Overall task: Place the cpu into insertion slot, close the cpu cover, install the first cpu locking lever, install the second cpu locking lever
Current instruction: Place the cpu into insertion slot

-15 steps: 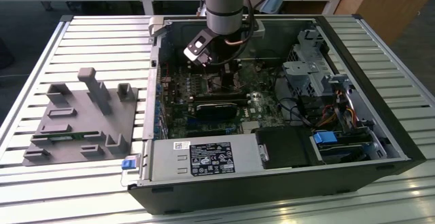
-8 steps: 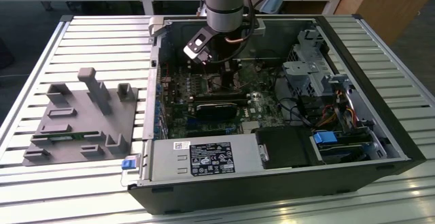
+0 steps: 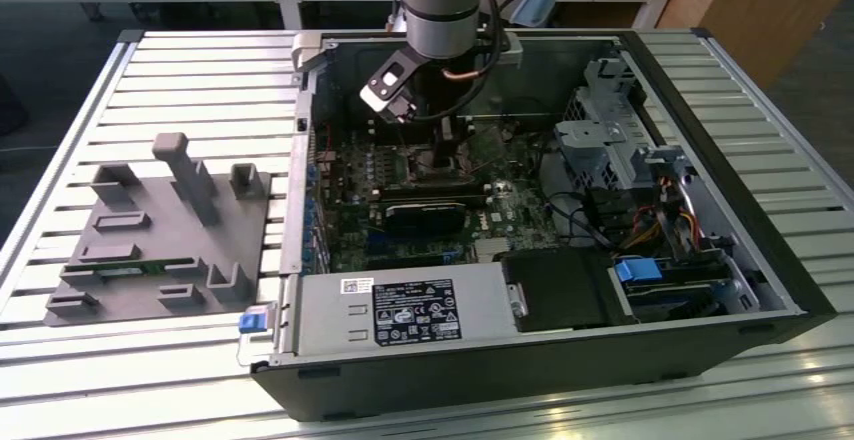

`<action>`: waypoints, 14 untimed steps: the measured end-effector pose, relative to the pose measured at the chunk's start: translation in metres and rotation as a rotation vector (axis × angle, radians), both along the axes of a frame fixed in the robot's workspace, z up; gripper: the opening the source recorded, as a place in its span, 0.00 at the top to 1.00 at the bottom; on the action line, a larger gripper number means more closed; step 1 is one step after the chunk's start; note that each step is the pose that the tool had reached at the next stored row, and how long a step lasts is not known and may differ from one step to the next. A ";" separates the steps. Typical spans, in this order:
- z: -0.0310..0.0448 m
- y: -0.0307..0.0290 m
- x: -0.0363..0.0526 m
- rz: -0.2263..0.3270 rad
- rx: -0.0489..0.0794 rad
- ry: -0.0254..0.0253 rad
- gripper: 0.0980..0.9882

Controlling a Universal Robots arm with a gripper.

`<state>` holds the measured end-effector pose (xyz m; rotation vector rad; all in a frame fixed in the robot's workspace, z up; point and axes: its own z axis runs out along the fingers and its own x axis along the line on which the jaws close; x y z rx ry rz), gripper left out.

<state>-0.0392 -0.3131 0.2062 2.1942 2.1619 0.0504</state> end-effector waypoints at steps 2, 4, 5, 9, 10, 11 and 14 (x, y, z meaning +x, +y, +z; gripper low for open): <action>0.0001 -0.0005 0.0003 0.000 0.000 0.0015 0.71; 0.0005 -0.0008 0.0007 0.000 0.000 0.0038 0.84; 0.0007 -0.0008 0.0011 0.000 0.000 0.0054 0.84; 0.0022 -0.0009 0.0012 0.000 0.000 0.0084 0.97; 0.0025 -0.0009 0.0013 0.000 0.000 0.0085 0.99; 0.0026 -0.0009 0.0013 0.000 0.000 0.0085 0.99; 0.0031 -0.0009 0.0013 0.000 0.000 0.0087 0.99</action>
